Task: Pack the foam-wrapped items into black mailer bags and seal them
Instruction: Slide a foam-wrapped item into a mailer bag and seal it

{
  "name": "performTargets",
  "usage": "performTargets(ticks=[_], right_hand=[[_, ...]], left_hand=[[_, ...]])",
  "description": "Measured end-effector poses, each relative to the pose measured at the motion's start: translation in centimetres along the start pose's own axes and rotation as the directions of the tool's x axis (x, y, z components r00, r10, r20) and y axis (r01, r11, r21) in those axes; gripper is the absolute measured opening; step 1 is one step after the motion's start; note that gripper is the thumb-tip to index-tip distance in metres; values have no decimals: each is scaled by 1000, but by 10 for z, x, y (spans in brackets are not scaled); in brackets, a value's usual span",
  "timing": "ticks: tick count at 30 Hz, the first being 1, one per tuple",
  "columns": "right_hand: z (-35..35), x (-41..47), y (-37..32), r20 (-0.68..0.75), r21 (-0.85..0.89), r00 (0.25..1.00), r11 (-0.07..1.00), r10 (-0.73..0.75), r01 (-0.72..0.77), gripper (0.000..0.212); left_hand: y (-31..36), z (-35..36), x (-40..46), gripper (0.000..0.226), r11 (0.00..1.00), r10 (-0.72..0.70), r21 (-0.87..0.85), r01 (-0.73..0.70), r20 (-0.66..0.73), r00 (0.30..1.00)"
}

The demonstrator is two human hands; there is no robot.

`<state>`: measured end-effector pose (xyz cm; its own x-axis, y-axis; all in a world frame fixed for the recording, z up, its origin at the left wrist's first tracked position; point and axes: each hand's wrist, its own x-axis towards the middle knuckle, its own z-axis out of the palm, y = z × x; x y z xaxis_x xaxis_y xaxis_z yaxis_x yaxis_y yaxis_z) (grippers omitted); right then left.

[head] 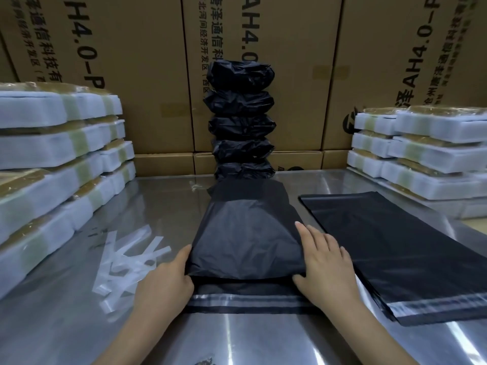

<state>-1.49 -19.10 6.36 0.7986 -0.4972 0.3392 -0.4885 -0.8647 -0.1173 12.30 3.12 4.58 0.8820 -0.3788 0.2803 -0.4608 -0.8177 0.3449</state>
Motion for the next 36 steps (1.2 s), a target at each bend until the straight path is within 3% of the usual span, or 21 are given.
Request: performTargets(ticks=[2, 5, 8, 15, 19, 22, 26, 28, 31, 33, 36], right_hand=[[3, 1, 8, -6, 3, 999, 999, 42, -42, 82], [4, -1, 16, -1, 109, 986, 980, 166, -165, 66], [6, -4, 19, 22, 154, 976, 964, 217, -218, 62], [6, -11, 22, 190, -36, 954, 973, 233, -230, 46], [1, -17, 17, 179, -75, 958, 974, 224, -213, 36], [-5, -27, 18, 181, -46, 973, 989, 143, -137, 53], [-18, -39, 14, 285, 98, 958, 994, 10, -40, 85], [-22, -35, 8, 235, 167, 972, 986, -13, -27, 89], [-20, -7, -16, -20, 276, 999, 961, 30, -24, 85], [-8, 15, -33, -164, 276, 986, 961, 40, 7, 76], [26, 33, -40, -123, 169, 992, 985, 30, -8, 68]], left_hand=[[-4, -3, 0, 63, 996, -14, -89, 18, 43, 999], [-8, -5, 0, 58, 995, -28, -94, 32, 49, 998], [-6, -4, -2, 55, 1000, -17, 15, 16, 55, 998], [-15, 0, -11, 50, 937, -31, 350, -12, 116, 993], [-17, 2, -12, 54, 923, -31, 384, -6, 90, 995], [-16, -3, -11, 63, 956, -32, 293, -8, 132, 991], [-13, -15, -12, 89, 979, 68, 170, -112, 246, 967], [-5, -15, -8, 98, 979, 114, 139, -151, 247, 962], [23, -5, 8, 89, 961, 252, 102, -257, 57, 966], [44, 9, 19, 81, 925, 366, 111, -363, -9, 931], [54, 34, 31, 75, 891, 434, 118, -438, 64, 899]])
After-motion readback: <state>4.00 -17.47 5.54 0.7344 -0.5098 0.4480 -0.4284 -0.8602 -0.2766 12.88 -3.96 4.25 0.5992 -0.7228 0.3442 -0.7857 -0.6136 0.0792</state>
